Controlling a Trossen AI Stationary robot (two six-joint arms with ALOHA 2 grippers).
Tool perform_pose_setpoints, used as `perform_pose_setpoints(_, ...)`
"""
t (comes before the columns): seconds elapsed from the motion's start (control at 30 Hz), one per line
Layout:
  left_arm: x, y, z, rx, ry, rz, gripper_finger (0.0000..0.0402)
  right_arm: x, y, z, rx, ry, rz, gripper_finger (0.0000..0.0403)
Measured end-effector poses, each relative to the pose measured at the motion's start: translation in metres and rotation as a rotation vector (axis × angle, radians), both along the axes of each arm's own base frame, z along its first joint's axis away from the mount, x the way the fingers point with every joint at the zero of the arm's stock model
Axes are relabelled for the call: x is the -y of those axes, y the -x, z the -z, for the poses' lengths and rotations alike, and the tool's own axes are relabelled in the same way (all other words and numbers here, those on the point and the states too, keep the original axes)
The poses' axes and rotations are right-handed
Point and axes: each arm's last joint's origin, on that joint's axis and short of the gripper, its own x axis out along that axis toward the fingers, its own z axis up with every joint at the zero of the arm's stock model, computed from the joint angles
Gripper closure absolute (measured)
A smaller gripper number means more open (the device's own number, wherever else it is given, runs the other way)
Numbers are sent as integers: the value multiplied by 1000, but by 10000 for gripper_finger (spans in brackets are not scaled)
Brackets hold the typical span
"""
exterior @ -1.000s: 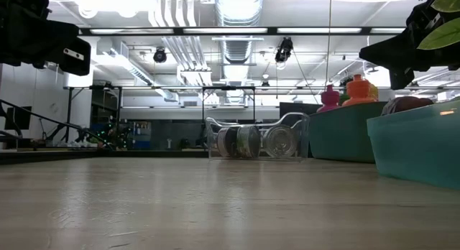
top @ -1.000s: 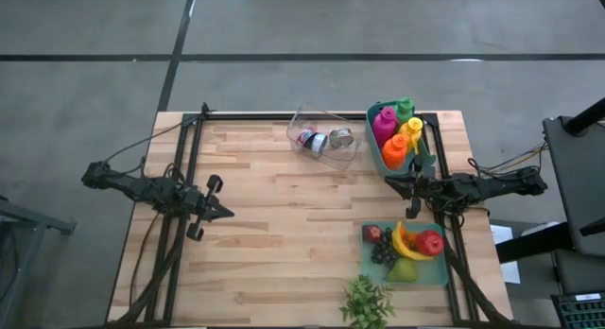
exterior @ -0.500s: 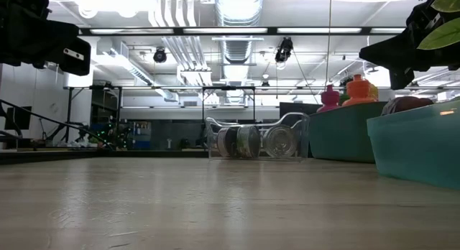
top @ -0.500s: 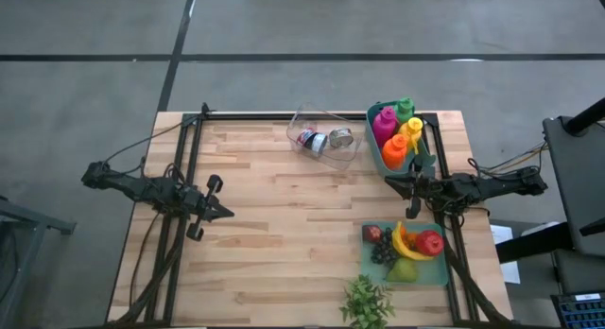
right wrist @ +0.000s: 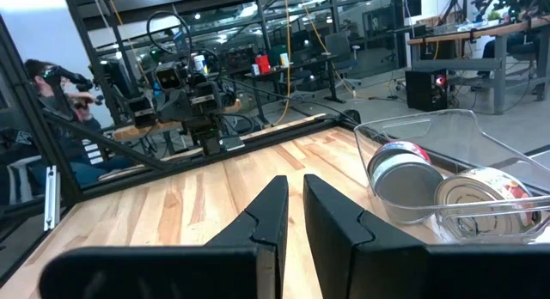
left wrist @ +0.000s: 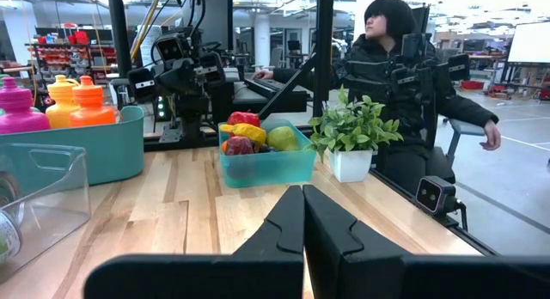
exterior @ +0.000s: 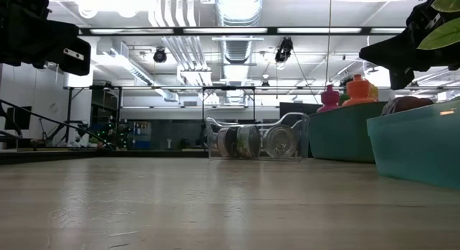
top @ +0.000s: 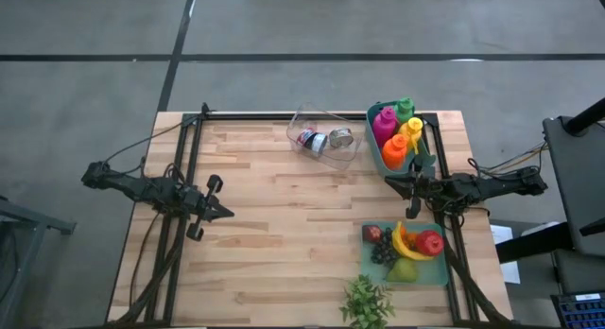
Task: Pick & Place Food Item
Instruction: Return to Home Position
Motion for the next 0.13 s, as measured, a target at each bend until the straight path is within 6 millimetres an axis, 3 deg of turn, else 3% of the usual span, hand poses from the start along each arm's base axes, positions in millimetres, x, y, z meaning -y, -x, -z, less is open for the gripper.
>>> perform_pose_setpoints(0.13, 0, 0, 0, 0, 0, 0, 401, 0, 0, 0, 0, 0, 0, 365)
